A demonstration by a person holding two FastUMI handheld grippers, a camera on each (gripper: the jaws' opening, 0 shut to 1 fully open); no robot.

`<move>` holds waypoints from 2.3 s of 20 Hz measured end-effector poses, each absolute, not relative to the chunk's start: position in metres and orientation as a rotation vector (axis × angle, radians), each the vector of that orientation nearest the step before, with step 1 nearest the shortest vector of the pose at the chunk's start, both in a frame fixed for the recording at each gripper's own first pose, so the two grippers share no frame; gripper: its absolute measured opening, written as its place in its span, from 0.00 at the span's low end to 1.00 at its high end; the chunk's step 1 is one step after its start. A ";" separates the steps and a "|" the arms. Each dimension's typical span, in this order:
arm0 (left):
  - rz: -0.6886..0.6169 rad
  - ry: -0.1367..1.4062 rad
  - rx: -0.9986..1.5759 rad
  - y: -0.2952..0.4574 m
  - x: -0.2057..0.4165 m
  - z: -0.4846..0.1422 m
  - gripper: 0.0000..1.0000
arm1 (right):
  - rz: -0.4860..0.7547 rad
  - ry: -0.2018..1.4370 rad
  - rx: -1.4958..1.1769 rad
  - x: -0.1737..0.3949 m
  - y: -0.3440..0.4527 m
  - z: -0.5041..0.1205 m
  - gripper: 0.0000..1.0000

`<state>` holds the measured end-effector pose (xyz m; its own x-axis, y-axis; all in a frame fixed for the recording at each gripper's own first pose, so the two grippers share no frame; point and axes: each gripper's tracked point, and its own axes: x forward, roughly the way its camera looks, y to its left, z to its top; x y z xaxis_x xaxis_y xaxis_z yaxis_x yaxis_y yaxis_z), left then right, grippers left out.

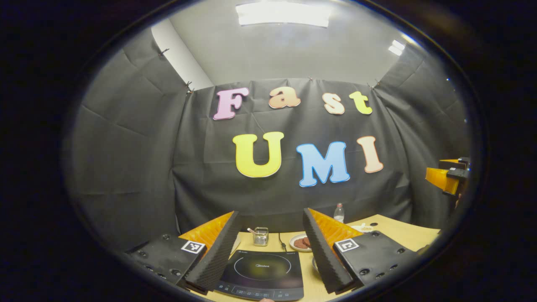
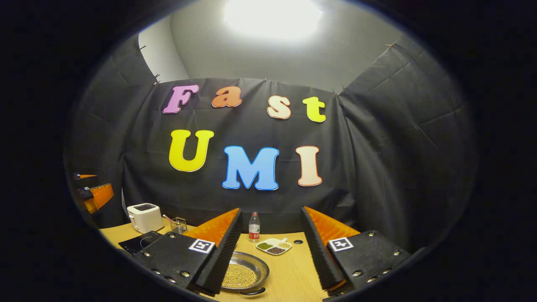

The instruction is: First push the handle of the pot to place it horizontally, then grasp the pot with both hands and set it on the induction cooktop.

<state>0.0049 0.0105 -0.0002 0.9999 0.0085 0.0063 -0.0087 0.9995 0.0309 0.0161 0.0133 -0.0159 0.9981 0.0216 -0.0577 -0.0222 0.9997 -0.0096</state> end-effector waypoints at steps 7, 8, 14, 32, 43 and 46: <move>0.010 -0.012 0.037 0.030 0.017 -0.005 0.99 | 0.054 0.116 -0.001 0.028 0.038 -0.031 0.25; 0.011 -0.015 0.039 0.034 0.018 -0.005 0.98 | 0.080 0.133 0.009 0.034 0.047 -0.035 0.04; 0.001 -0.016 0.055 0.067 0.029 -0.014 0.99 | 0.314 0.325 -0.040 0.017 0.119 -0.097 0.07; 0.032 0.114 0.048 0.028 0.079 -0.067 0.97 | 0.613 0.993 -0.139 -0.056 0.117 -0.327 0.06; -0.029 0.148 0.073 -0.038 0.118 -0.090 0.99 | 0.525 1.038 -0.109 -0.021 0.062 -0.350 0.01; -0.040 0.167 0.071 -0.051 0.125 -0.100 0.96 | 0.488 1.043 -0.110 -0.007 0.045 -0.353 0.01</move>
